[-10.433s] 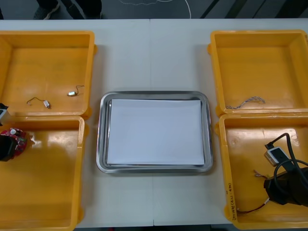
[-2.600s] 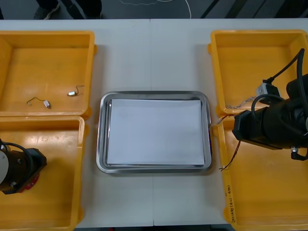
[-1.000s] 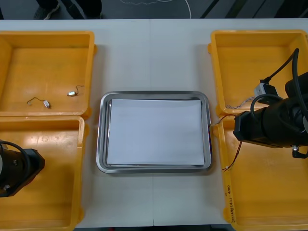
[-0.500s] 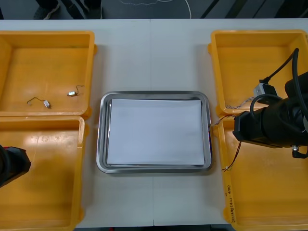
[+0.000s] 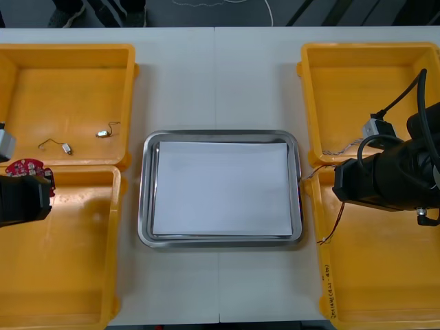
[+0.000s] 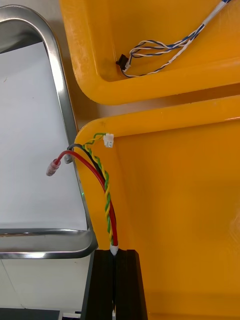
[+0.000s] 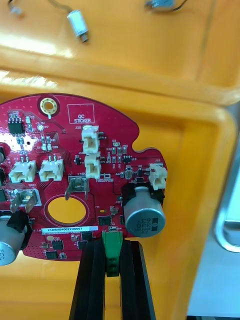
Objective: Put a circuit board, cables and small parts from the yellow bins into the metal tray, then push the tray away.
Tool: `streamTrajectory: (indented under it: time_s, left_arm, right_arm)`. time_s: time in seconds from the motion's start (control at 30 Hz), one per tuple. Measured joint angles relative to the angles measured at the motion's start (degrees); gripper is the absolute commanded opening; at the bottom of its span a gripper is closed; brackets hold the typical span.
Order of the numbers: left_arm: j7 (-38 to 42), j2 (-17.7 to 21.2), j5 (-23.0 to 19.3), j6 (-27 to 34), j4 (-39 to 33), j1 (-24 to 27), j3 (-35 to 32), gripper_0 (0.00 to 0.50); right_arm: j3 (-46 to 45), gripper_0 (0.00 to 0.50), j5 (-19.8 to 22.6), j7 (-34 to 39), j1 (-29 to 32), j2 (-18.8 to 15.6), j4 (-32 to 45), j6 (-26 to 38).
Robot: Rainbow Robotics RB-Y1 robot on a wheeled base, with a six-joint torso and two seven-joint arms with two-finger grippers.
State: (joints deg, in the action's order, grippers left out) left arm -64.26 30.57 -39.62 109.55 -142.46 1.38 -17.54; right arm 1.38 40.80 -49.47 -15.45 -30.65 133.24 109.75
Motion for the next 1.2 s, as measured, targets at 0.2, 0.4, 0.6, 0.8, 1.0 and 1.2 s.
streamTrajectory:
  time_s: [0.2, 0.4, 0.6, 0.8, 1.0, 1.2]
  left_arm:
    - [0.00, 2.09, -3.04, 0.04, -0.15, 4.18, 0.58, 0.000]
    - [0.00, 3.69, -3.09, 0.06, -0.13, 7.32, 4.64, 0.000]
    - [0.00, 3.69, -3.17, 0.08, 0.97, 11.19, 8.93, 0.000]
    - [0.03, 3.71, -3.18, 0.10, 5.34, 17.19, 16.39, 0.000]
    - [0.19, 3.78, -3.17, 0.10, 9.23, 23.23, 24.36, 0.000]
    - [3.77, 3.79, -3.17, 0.11, 12.42, 28.56, 30.99, 0.000]
  right_arm:
    - [0.00, 0.000, 0.03, 0.00, -0.01, 0.00, 0.00, 0.00]
    - [0.00, 0.000, 0.23, 0.00, -0.02, 0.00, -0.01, 0.00]
    - [0.00, 0.000, 0.36, 0.00, -0.02, 0.00, -0.02, 0.00]
    - [0.01, 0.000, 0.64, 0.00, -0.03, 0.00, -0.04, 0.01]
    - [0.01, 0.000, 0.69, 0.00, -0.05, -0.01, -0.04, 0.01]
    - [0.01, 0.000, 0.90, 0.00, -0.07, -0.02, -0.09, 0.01]
